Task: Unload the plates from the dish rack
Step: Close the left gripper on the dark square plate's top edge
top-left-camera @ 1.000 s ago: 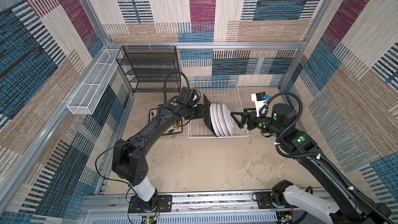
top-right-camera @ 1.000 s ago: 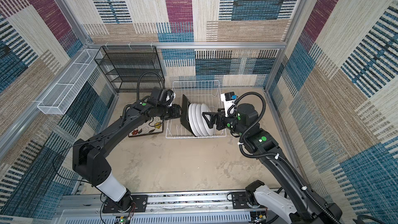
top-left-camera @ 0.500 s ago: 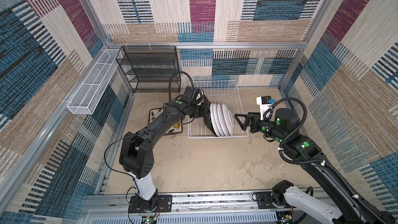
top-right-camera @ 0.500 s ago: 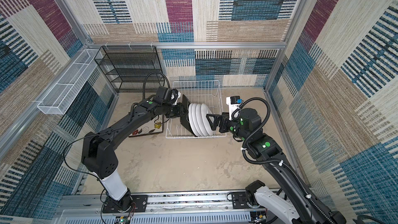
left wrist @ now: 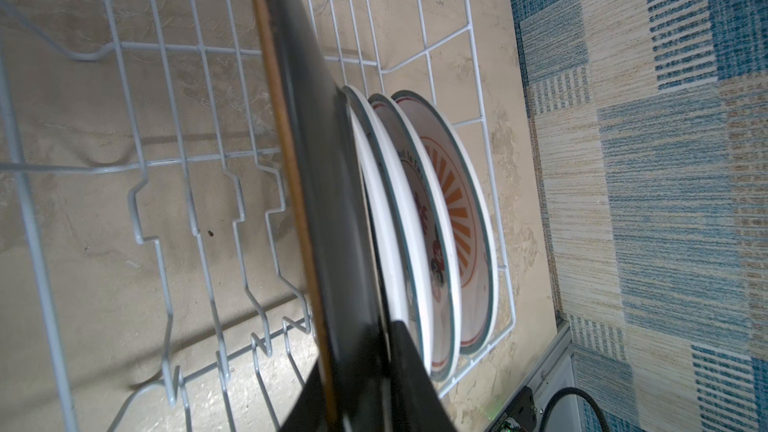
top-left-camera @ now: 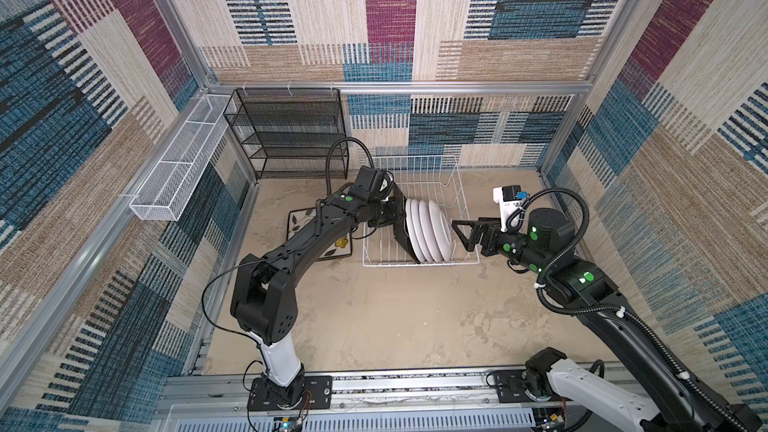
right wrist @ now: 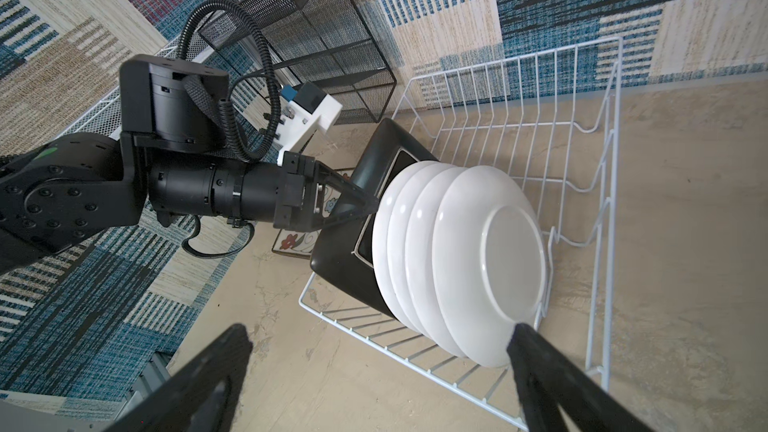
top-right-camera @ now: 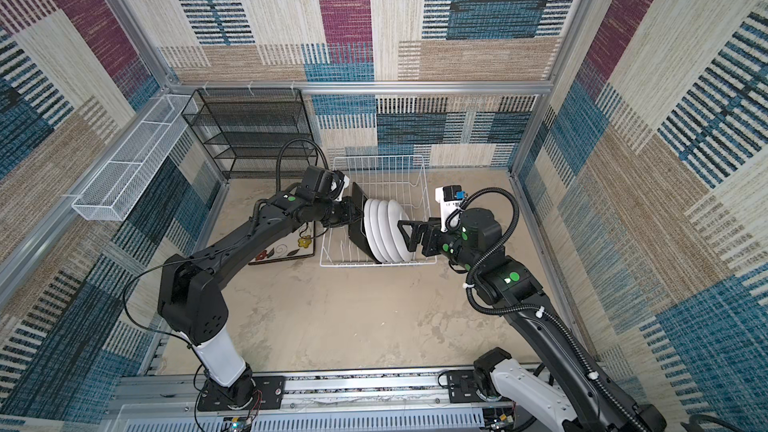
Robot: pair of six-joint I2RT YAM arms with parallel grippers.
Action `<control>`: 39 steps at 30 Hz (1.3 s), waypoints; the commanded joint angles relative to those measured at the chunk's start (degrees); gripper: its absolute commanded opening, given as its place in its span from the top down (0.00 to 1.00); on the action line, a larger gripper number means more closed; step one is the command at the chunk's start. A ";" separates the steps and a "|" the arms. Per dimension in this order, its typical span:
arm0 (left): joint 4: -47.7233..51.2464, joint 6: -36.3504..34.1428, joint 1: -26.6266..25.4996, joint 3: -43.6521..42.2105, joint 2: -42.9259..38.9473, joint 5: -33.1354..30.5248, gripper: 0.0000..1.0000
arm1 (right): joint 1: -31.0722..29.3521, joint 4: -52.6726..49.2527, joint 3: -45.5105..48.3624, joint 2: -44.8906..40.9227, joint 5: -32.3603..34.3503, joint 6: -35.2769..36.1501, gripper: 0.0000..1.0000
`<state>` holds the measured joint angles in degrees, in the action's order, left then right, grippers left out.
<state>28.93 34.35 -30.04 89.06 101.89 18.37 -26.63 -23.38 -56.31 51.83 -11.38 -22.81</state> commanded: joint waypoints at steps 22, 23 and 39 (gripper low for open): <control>0.28 5.13 -0.98 0.69 -1.52 0.58 1.00 | -0.09 5.82 -0.64 3.18 -0.80 4.10 0.01; -0.41 5.64 -0.98 0.60 -1.79 0.76 1.00 | -0.09 5.81 -0.68 3.33 -0.82 4.17 0.01; -1.58 5.70 -1.14 3.09 -5.11 1.38 1.00 | -0.08 5.85 -0.79 2.88 -0.13 3.94 0.01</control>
<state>31.31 39.68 -31.03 90.67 98.35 18.50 -26.65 -19.31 -56.62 54.68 -11.77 -19.20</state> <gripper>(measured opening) 0.119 0.993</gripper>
